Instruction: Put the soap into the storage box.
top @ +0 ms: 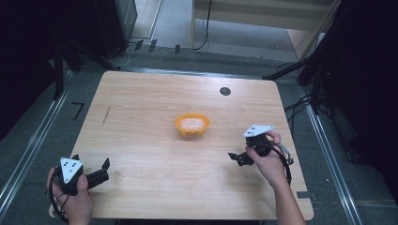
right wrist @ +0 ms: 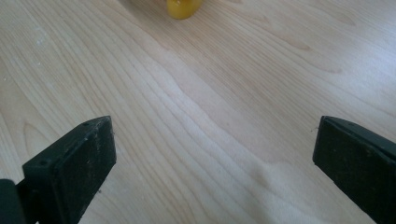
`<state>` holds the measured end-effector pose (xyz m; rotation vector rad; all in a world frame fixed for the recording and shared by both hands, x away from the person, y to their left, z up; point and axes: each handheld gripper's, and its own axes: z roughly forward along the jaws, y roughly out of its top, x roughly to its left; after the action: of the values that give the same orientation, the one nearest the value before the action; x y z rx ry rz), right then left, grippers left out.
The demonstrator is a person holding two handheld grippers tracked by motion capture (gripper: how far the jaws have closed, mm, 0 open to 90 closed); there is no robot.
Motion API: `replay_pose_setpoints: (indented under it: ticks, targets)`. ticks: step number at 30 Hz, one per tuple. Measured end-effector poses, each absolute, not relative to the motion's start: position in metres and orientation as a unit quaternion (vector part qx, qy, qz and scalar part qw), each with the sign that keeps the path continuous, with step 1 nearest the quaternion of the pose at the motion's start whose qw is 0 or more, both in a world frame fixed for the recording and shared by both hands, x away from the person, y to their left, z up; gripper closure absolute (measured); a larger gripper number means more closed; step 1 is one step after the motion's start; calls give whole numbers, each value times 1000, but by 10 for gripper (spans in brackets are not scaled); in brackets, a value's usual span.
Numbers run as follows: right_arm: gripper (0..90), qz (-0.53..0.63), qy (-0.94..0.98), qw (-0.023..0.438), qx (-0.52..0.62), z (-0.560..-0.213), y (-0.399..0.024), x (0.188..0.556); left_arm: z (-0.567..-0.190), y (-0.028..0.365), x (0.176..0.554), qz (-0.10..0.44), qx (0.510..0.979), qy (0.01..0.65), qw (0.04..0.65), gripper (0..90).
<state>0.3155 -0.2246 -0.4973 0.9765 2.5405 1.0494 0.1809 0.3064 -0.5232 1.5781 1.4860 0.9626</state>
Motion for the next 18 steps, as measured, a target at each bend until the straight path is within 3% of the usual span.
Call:
replay_pose_setpoints:
  ticks: [18]
  targets:
    - [0, 386, 832, 138, 374, -523, -271, 274, -523, 305, 181, 378, 617, 580, 375, 0]
